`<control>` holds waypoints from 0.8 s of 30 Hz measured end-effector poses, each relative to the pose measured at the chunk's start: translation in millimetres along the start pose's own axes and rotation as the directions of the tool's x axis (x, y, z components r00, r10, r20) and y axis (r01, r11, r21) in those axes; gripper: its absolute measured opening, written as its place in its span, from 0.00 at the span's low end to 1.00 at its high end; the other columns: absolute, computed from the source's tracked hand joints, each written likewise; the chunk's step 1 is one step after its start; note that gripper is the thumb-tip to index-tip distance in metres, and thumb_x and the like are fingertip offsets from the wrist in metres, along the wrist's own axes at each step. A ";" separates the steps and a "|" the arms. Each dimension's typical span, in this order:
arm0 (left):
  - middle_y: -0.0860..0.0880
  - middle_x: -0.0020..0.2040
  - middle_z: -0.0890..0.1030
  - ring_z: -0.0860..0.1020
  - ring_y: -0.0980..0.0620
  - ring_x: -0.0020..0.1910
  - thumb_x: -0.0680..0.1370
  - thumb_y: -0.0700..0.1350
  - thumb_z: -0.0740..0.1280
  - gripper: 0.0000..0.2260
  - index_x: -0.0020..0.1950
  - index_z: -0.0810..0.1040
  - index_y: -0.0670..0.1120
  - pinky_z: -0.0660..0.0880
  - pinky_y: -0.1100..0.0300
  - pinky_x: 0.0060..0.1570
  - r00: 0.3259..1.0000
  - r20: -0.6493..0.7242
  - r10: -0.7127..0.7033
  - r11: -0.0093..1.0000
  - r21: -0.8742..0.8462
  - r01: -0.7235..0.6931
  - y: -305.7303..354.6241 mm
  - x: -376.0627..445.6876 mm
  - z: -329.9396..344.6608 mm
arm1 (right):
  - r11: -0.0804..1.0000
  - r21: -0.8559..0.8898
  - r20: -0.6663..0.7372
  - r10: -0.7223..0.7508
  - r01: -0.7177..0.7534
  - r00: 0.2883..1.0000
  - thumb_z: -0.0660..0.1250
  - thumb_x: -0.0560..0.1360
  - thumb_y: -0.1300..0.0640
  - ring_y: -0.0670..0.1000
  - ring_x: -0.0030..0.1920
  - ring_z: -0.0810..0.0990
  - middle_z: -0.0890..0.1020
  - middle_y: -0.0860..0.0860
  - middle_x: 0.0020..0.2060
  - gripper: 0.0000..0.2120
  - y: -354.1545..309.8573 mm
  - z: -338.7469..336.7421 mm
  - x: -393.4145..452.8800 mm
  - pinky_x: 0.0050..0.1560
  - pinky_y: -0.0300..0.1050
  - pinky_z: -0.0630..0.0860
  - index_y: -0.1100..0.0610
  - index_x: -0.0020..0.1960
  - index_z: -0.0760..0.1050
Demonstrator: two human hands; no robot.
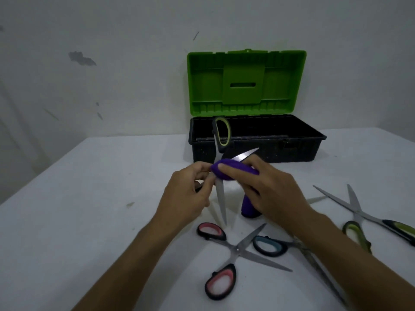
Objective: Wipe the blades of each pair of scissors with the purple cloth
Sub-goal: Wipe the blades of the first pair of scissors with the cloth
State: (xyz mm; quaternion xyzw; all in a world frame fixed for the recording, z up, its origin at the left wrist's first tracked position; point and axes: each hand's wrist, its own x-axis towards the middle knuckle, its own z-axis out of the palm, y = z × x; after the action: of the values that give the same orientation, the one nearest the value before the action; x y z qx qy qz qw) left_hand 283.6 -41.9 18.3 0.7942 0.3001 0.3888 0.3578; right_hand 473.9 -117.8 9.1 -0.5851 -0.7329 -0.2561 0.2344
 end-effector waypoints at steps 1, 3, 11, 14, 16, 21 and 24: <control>0.52 0.47 0.84 0.79 0.59 0.28 0.80 0.42 0.65 0.05 0.55 0.77 0.50 0.75 0.67 0.29 1.000 -0.008 -0.008 1.000 -0.006 0.008 -1.2 -0.3 -2.1 | 0.998 -0.002 -0.020 0.064 -0.064 0.998 0.61 0.78 0.56 0.52 0.39 0.75 0.76 0.54 0.51 0.24 2.2 0.0 2.4 0.29 0.43 0.73 0.45 0.73 0.67; 0.55 0.43 0.84 0.78 0.57 0.26 0.80 0.40 0.65 0.05 0.54 0.78 0.48 0.75 0.65 0.29 0.999 -0.026 -0.028 0.999 -0.022 0.028 -3.4 -0.1 -7.0 | 0.974 -0.005 -0.083 0.225 -0.226 0.971 0.63 0.78 0.57 0.52 0.36 0.74 0.74 0.53 0.50 0.25 12.5 -2.9 3.5 0.28 0.45 0.72 0.46 0.73 0.67; 0.54 0.40 0.83 0.78 0.57 0.26 0.80 0.41 0.65 0.05 0.54 0.77 0.49 0.77 0.59 0.29 0.998 -0.023 -0.054 0.999 -0.007 0.054 0.8 -1.2 -2.5 | 0.997 0.025 -0.006 0.079 -0.078 0.997 0.56 0.80 0.51 0.45 0.37 0.67 0.74 0.52 0.50 0.22 3.5 -2.4 -5.8 0.31 0.38 0.66 0.46 0.74 0.66; 0.55 0.39 0.84 0.79 0.56 0.26 0.80 0.42 0.66 0.04 0.52 0.78 0.49 0.78 0.54 0.30 0.998 -0.044 -0.053 0.999 -0.010 0.052 -0.7 0.3 -7.4 | 0.982 0.018 -0.050 0.187 -0.187 0.981 0.57 0.80 0.52 0.48 0.35 0.69 0.73 0.52 0.49 0.22 9.3 1.0 3.6 0.30 0.41 0.68 0.45 0.74 0.66; 0.54 0.40 0.84 0.80 0.53 0.27 0.80 0.44 0.66 0.03 0.51 0.79 0.50 0.79 0.55 0.30 0.995 -0.054 -0.080 0.997 -0.016 0.079 -1.3 0.9 -9.1 | 0.954 0.041 -0.090 0.299 -0.296 0.950 0.59 0.80 0.52 0.51 0.35 0.72 0.72 0.52 0.49 0.23 21.2 -3.5 2.6 0.29 0.44 0.72 0.44 0.75 0.64; 0.55 0.48 0.83 0.82 0.54 0.29 0.80 0.45 0.66 0.04 0.50 0.77 0.55 0.77 0.63 0.29 0.985 -0.039 -0.166 0.986 -0.025 0.165 -2.9 2.3 -5.6 | 0.977 0.085 -0.031 0.201 -0.197 0.979 0.58 0.81 0.50 0.47 0.35 0.70 0.72 0.49 0.50 0.22 17.1 -8.2 -9.1 0.32 0.31 0.62 0.46 0.75 0.65; 0.55 0.49 0.82 0.82 0.55 0.31 0.81 0.43 0.65 0.06 0.54 0.78 0.53 0.79 0.64 0.31 0.983 0.000 -0.184 0.983 0.023 0.184 -4.4 3.3 -7.1 | 0.992 0.112 0.103 0.042 -0.053 0.994 0.53 0.80 0.48 0.46 0.37 0.71 0.74 0.51 0.52 0.23 -1.7 -0.7 -2.2 0.32 0.37 0.71 0.43 0.75 0.62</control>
State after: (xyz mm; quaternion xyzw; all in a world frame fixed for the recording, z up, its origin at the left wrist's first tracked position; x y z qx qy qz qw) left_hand 278.5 -34.5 19.3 0.7674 0.3763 0.3498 0.3836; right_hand 472.8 -120.1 8.0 -0.6002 -0.7431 -0.1781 0.2364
